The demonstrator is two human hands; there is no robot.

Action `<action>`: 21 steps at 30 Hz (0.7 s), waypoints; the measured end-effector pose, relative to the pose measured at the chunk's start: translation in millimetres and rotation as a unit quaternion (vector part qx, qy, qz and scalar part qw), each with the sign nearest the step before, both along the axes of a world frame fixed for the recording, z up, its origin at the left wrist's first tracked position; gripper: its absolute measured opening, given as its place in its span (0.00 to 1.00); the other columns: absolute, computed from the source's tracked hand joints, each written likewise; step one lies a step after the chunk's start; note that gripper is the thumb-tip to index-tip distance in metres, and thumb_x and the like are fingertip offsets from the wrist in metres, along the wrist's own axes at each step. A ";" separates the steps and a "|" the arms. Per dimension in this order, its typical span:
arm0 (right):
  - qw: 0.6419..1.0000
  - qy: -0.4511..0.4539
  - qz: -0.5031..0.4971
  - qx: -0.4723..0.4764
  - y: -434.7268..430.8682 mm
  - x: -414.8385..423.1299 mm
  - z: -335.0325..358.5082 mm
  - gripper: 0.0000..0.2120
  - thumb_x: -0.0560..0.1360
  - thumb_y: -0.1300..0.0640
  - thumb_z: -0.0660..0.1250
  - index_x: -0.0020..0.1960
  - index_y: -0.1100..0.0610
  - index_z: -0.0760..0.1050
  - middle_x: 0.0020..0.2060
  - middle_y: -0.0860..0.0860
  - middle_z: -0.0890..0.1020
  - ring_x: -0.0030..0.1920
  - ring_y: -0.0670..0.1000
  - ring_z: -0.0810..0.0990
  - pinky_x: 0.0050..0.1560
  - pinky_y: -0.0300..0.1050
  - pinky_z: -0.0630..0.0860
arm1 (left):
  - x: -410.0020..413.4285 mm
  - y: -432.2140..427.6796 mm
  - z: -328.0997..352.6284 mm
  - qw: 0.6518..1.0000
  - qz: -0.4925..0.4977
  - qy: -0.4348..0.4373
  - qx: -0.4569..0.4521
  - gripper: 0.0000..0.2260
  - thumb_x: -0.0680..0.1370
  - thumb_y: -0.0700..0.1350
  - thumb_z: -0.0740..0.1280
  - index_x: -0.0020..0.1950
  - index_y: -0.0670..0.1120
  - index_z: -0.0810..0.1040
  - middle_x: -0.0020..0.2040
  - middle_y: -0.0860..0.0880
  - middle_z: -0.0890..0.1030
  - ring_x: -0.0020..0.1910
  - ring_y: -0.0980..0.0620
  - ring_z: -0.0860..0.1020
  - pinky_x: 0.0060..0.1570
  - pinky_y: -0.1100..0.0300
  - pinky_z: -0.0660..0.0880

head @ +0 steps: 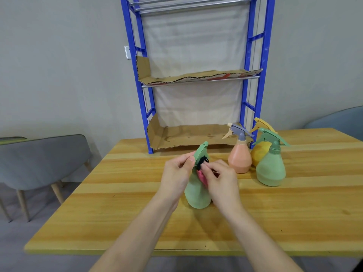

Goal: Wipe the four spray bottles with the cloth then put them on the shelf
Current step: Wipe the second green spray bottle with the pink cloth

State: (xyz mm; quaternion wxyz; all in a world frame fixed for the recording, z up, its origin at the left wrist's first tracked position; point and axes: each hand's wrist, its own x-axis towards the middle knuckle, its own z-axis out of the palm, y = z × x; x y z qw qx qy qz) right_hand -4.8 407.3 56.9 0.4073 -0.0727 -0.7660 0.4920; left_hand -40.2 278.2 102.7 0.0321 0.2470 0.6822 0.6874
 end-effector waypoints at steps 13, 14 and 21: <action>0.986 0.037 -0.086 0.137 -15.8 6.4 -5.8 0.06 0.78 0.63 0.72 0.43 0.59 0.84 0.39 0.48 0.79 0.39 0.47 0.76 0.41 0.39 0.73 | -3.2 -2.4 -0.6 1.000 -0.008 0.012 -0.016 0.14 0.85 0.39 0.61 0.64 0.46 0.84 0.56 0.53 0.87 0.56 0.60 0.83 0.52 0.71 0.76; 0.993 0.015 -0.064 0.098 -12.4 5.0 -1.8 0.08 0.78 0.62 0.72 0.40 0.57 0.84 0.38 0.48 0.79 0.37 0.47 0.76 0.41 0.40 0.71 | -5.0 -3.7 -0.1 1.000 -0.016 0.013 -0.022 0.13 0.85 0.40 0.61 0.65 0.46 0.84 0.57 0.54 0.87 0.59 0.60 0.82 0.54 0.72 0.75; 0.997 -0.067 0.018 -0.042 2.2 12.6 16.4 0.11 0.80 0.61 0.69 0.41 0.60 0.85 0.39 0.52 0.86 0.43 0.48 0.80 0.47 0.41 0.75 | -7.9 -10.6 7.9 0.996 -0.032 0.045 -0.070 0.12 0.85 0.43 0.65 0.65 0.47 0.84 0.57 0.57 0.87 0.59 0.64 0.82 0.53 0.75 0.73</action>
